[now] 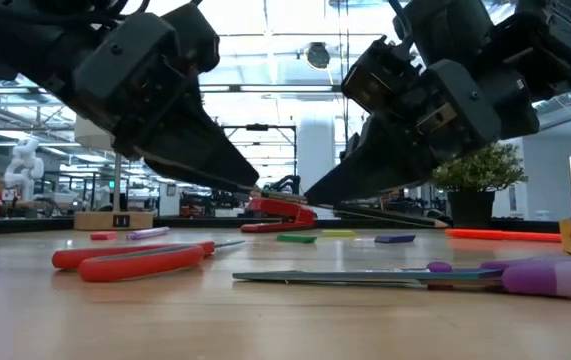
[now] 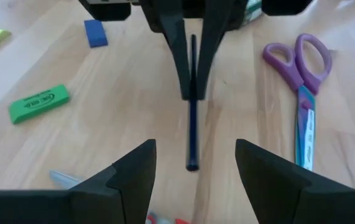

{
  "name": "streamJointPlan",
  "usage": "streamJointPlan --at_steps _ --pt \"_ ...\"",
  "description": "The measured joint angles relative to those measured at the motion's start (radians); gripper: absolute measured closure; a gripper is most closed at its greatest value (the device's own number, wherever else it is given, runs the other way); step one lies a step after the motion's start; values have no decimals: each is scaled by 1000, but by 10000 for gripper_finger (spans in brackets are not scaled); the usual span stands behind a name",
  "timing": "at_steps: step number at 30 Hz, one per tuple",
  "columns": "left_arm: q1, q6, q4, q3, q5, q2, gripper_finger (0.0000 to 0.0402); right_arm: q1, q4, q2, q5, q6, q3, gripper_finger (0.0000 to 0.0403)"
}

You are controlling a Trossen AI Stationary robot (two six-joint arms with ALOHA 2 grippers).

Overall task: Pack school essentials
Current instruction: Put the black pencil into the red supply box

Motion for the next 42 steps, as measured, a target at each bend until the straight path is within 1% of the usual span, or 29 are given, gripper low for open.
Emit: streamJointPlan --at_steps 9,11,14,20,23,29,33,35,38,42 --pt "0 4 4 0 -10 0 180 0 45 0 1 3 0 390" --pt "0 4 4 0 -24 0 187 0 55 0 1 4 0 390" --pt "0 20 14 0 -33 0 216 0 62 0 1 4 0 390" --pt "0 30 26 0 -31 0 293 0 78 0 1 4 0 390" --pt "0 33 26 0 -26 0 325 0 78 0 2 4 0 390" --pt "-1 52 27 0 -27 0 373 -1 79 0 5 4 0 390" --pt "-1 59 27 0 -27 0 386 -1 82 0 10 4 0 388" --pt "-1 62 27 0 -26 0 385 3 82 0 31 4 0 377" --pt "0 71 -13 0 10 -29 377 9 70 -21 38 4 0 342" --pt "-8 82 -173 0 64 -133 380 21 -23 -96 43 2 0 280"
